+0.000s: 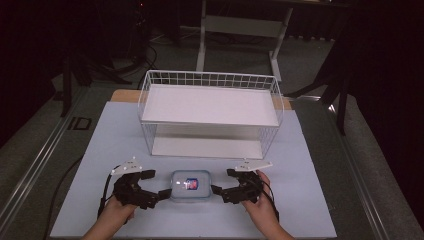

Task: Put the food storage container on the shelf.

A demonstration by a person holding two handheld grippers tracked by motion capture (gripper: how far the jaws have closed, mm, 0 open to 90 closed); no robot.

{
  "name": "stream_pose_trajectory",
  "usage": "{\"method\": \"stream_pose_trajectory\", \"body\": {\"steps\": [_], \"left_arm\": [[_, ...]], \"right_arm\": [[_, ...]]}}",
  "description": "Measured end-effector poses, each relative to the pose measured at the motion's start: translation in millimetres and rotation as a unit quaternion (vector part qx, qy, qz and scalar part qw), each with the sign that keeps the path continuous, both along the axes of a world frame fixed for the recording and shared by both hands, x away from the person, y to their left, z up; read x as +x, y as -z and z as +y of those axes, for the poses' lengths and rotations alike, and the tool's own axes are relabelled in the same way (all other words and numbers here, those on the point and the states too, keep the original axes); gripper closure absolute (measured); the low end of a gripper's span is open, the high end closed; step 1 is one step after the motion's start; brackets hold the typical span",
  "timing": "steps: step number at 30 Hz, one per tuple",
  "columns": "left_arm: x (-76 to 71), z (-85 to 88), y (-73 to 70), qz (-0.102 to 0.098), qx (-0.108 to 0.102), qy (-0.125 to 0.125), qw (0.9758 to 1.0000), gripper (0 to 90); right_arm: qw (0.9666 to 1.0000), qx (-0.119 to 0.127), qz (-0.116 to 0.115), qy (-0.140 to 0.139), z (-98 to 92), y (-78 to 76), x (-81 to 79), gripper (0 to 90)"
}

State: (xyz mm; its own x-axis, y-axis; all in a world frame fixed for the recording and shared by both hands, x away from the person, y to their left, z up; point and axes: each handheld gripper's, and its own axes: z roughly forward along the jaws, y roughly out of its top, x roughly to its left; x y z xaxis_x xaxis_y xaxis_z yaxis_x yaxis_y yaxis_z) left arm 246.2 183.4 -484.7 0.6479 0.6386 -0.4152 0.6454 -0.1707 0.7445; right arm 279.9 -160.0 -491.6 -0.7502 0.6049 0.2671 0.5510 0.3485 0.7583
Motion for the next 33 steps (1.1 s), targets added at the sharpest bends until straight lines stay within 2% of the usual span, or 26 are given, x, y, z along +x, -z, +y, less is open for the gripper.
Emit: {"method": "stream_pose_trajectory", "body": {"steps": [1,2,3,4,5,6,7,9,10,11,13,14,15,16,17,19,20,21,22,27,28,29,30,31,32,33], "left_arm": [[0.0,0.0,0.0,0.000,0.000,0.000,1.0000,0.2],[4.7,0.8,3.4,0.031,-0.006,-0.014,0.9994,0.2],[4.7,0.8,3.4,0.031,-0.006,-0.014,0.9994,0.3],[7.1,1.7,5.4,0.046,-0.011,-0.020,0.9987,0.3],[9.5,2.9,7.9,0.061,-0.024,-0.025,0.9975,0.3],[12.2,3.9,10.8,0.074,-0.027,-0.035,0.9963,0.3],[12.2,3.9,10.8,0.074,-0.027,-0.035,0.9963,0.2],[16.0,5.0,15.7,0.094,-0.035,-0.041,0.9940,0.3],[17.6,5.3,18.4,0.106,-0.041,-0.047,0.9925,0.3],[21.0,5.1,24.1,0.128,-0.049,-0.053,0.9891,0.3],[22.4,4.5,27.0,0.136,-0.051,-0.054,0.9879,0.3],[24.2,1.7,33.1,0.153,-0.054,-0.054,0.9852,0.3],[24.2,1.7,33.1,0.153,-0.054,-0.054,0.9852,0.3],[24.4,-2.0,39.1,0.170,-0.053,-0.050,0.9828,0.3],[24.0,-3.9,42.0,0.174,-0.050,-0.050,0.9823,0.3],[24.0,-3.9,42.0,0.174,-0.050,-0.050,0.9823,0.3],[23.8,-5.5,48.0,0.185,-0.052,-0.052,0.9800,8.8],[23.9,-6.2,51.5,0.189,-0.058,-0.056,0.9785,11.5],[23.9,-6.2,51.5,0.189,-0.058,-0.056,0.9785,13.3],[24.1,-9.6,51.8,0.193,-0.058,-0.046,0.9784,20.6],[23.8,-10.6,52.5,0.194,-0.058,-0.045,0.9783,20.9],[23.1,-12.1,53.4,0.193,-0.053,-0.043,0.9787,20.9],[21.6,-13.9,53.7,0.189,-0.053,-0.039,0.9798,21.9],[21.6,-13.9,53.7,0.189,-0.053,-0.039,0.9798,22.0],[19.2,-17.7,53.5,0.189,-0.060,-0.040,0.9794,27.7],[18.3,-20.1,52.7,0.189,-0.065,-0.036,0.9792,29.6]], "right_arm": [[1.0000,0.000,0.000,0.000,0.0,0.0,0.0,13.3],[0.9993,-0.007,0.026,0.025,3.3,1.9,2.8,11.9],[0.9985,-0.004,0.037,0.041,4.8,2.8,4.4,11.8],[0.9979,0.001,0.039,0.053,5.6,3.1,5.1,11.9],[0.9979,0.001,0.039,0.053,5.6,3.1,5.1,11.9],[0.9972,0.013,0.059,0.044,7.5,3.9,7.0,11.9],[0.9965,0.013,0.069,0.045,9.4,4.7,7.8,12.0],[0.9954,0.017,0.080,0.048,10.5,5.8,8.4,12.0],[0.9925,0.027,0.106,0.054,12.5,9.2,10.3,12.0],[0.9899,0.035,0.122,0.063,12.8,11.4,11.8,12.1],[0.9885,0.039,0.130,0.068,12.5,12.8,12.9,12.6],[0.9835,0.048,0.156,0.079,12.7,17.2,16.2,14.3],[0.9819,0.051,0.164,0.081,12.9,18.9,17.0,15.8],[0.9805,0.053,0.171,0.080,13.0,20.9,17.2,17.7],[0.9787,0.055,0.183,0.076,13.8,23.1,17.5,17.9],[0.9779,0.054,0.187,0.076,14.7,24.7,17.0,17.9],[0.9773,0.048,0.194,0.072,17.6,26.9,16.5,23.3],[0.9764,0.049,0.198,0.071,18.4,27.6,16.8,24.9],[0.9764,0.049,0.198,0.071,18.4,27.6,16.8,24.9],[0.9686,0.065,0.228,0.074,19.4,30.3,19.2,31.5],[0.9642,0.074,0.244,0.075,18.6,31.0,19.8,33.9],[0.9642,0.074,0.244,0.075,18.6,31.0,19.8,33.9],[0.9623,0.077,0.250,0.075,18.2,31.2,20.1,35.0],[0.9626,0.077,0.249,0.075,18.4,30.4,19.7,35.0],[0.9617,0.080,0.253,0.069,18.7,28.0,19.0,44.7],[0.9634,0.074,0.248,0.071,19.7,26.4,18.1,45.7]]}}
